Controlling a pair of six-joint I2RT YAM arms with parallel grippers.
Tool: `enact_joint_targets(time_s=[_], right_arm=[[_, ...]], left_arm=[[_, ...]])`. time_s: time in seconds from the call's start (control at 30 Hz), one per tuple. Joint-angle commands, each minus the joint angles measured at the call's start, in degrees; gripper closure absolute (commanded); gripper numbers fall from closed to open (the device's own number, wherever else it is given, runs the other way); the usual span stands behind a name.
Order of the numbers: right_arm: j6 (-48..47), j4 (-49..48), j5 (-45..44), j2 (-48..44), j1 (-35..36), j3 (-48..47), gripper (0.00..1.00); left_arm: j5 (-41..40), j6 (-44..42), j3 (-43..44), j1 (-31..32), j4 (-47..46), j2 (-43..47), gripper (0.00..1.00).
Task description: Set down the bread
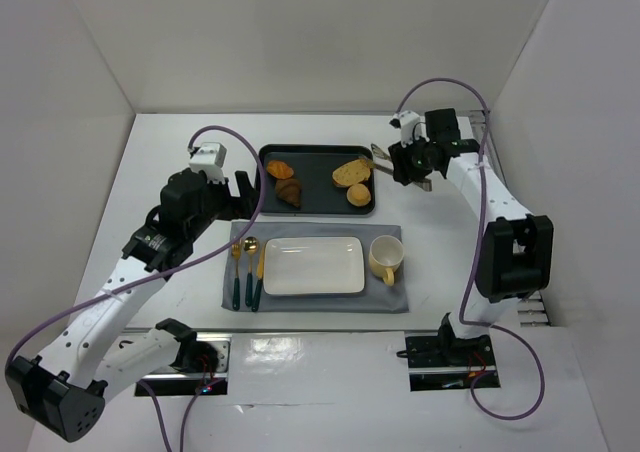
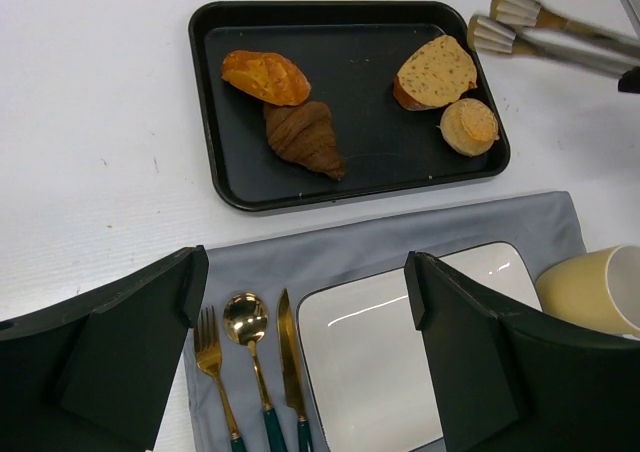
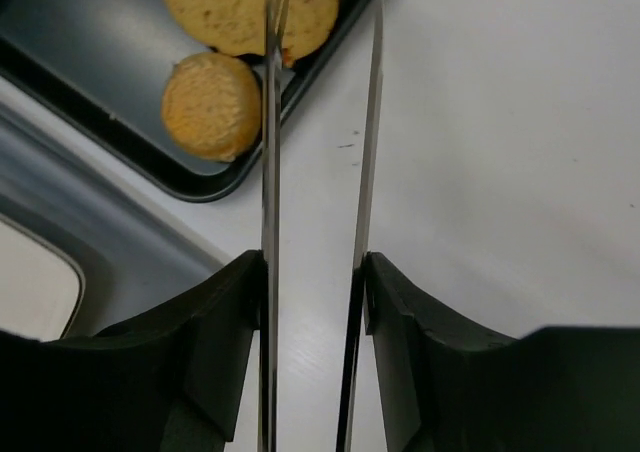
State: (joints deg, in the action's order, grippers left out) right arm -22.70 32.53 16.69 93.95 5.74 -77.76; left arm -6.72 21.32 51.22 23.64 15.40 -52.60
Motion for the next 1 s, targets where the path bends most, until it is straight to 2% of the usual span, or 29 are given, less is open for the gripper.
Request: enact_joint_targets(time_s=[0.0, 0.47, 0.67, 0.97], right_arm=[[-3.13, 5.43, 1.33, -2.81, 2.25, -3.19, 0.46], [-5.42, 9.99, 5.81, -8.51, 2.26, -1.52, 0.46], [-6.57, 12.47, 7.13, -10.72, 2.26, 0.49, 0.33], [-6.57, 12.47, 7.65, -11.42, 2.26, 4.54, 0.33]], left_arm=[[0.13, -0.32, -0.07, -0.35, -2.13, 1.18, 0.01], [0.13, -0.32, -0.07, -0.35, -2.13, 1.71, 0.02], [0.13, -0.32, -0.07, -0.35, -2.13, 1.71, 0.02], [0.13, -0.32, -0.07, -0.35, -2.13, 1.71, 0.02]])
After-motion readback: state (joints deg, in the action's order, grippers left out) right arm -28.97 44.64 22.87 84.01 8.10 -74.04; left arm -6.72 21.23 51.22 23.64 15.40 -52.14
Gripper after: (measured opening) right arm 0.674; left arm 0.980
